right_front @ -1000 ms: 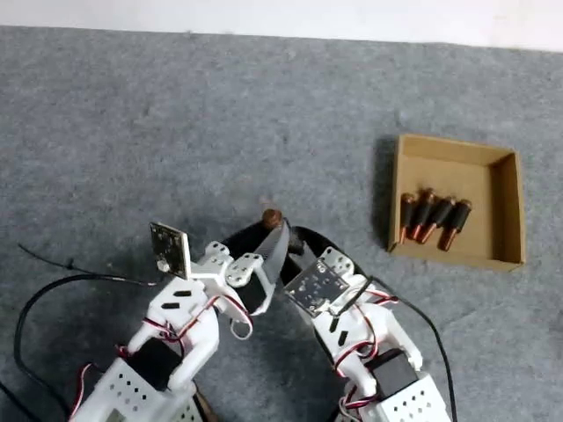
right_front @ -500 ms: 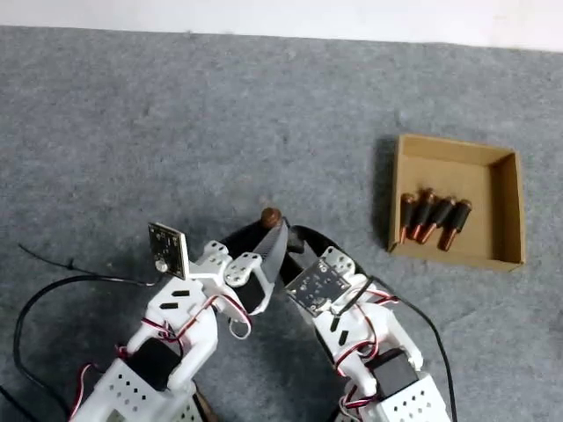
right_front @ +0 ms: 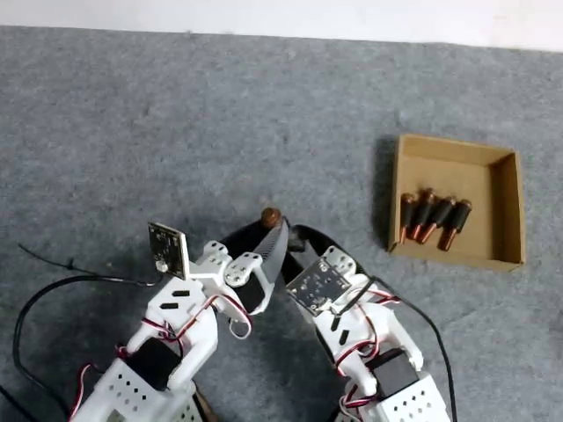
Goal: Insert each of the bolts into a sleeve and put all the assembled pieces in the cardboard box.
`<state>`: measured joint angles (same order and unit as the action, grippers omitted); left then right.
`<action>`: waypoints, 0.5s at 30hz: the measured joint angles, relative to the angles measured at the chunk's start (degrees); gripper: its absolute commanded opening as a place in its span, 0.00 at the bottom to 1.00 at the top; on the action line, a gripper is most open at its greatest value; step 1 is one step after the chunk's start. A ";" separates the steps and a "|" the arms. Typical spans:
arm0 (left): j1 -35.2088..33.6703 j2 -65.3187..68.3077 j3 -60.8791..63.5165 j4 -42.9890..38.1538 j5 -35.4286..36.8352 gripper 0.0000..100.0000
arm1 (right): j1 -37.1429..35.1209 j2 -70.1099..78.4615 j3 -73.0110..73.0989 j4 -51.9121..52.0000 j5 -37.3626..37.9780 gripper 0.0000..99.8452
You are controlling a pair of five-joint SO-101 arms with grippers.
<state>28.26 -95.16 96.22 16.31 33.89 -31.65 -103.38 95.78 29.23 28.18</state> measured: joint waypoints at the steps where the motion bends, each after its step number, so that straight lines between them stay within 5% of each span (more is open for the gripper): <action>1: -0.09 0.00 0.00 0.70 -0.18 0.24 | 0.44 0.00 0.00 0.00 0.09 0.00; 15: -0.97 0.00 0.00 3.78 1.93 0.23 | 1.67 0.00 0.00 0.00 0.09 0.00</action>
<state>27.30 -95.16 96.22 20.09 35.82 -29.98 -103.38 95.78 29.23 28.26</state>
